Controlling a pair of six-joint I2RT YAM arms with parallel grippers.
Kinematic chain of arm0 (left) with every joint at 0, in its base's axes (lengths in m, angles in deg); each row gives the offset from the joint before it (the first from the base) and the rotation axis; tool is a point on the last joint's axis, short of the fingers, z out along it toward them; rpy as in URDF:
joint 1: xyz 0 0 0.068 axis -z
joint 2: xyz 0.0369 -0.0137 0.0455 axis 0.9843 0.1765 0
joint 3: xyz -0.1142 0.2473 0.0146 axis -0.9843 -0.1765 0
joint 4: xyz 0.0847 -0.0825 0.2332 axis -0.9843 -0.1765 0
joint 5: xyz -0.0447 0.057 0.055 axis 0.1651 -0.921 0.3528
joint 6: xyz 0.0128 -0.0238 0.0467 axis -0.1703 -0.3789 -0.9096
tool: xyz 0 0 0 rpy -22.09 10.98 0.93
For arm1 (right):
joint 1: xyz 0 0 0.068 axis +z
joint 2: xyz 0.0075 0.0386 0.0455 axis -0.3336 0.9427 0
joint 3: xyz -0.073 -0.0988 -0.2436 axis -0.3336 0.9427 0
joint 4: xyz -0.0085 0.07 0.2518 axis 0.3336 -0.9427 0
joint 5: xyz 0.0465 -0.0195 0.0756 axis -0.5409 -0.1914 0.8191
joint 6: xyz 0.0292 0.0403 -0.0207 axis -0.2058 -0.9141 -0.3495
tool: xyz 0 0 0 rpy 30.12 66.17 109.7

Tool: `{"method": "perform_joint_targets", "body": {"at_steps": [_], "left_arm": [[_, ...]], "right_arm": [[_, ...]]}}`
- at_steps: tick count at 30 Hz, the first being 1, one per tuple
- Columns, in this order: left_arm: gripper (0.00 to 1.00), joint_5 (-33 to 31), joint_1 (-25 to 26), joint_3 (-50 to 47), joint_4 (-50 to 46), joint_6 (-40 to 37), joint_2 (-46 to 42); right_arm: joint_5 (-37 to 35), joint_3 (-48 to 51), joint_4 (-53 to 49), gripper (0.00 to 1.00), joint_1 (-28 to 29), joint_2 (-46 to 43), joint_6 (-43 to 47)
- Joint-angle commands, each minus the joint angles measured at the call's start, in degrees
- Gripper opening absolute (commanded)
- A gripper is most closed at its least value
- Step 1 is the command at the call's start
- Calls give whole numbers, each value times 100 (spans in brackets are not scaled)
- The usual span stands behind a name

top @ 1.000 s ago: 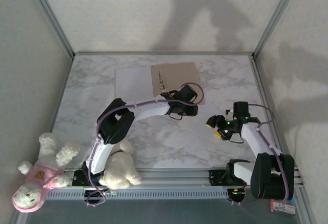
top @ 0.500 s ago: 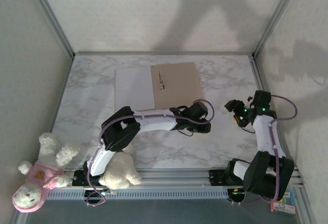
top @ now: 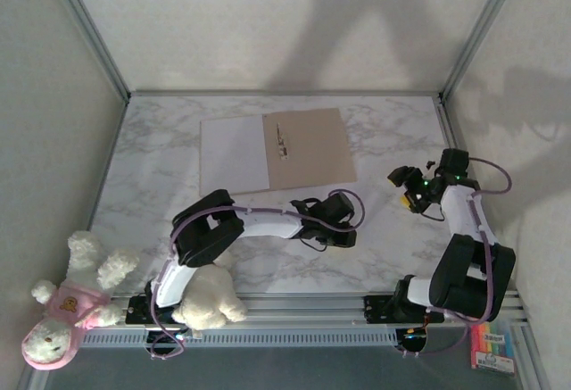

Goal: Put the files into the folder

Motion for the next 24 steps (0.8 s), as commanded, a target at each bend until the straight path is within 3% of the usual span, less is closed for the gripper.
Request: {"method": "perform_joint_targets", "body": {"at_steps": [1,11,19,24], "left_arm": [[31,-305,-32,-771,-726,135,-154],[32,-281,-74,-2567,-1022,-92,-1587],[37,-483,-429,-2744,-1577,-306,-2451],[47,-905,-842,-2718,-1522,255,-2903]], "right_arm": [[156,-184,-196,68,295,180,204],[216,-111,-187,67,1172,538,327],[295,-362,16,67,2093,1027,434],[266,-670,96,68,2499,1286,653]]}}
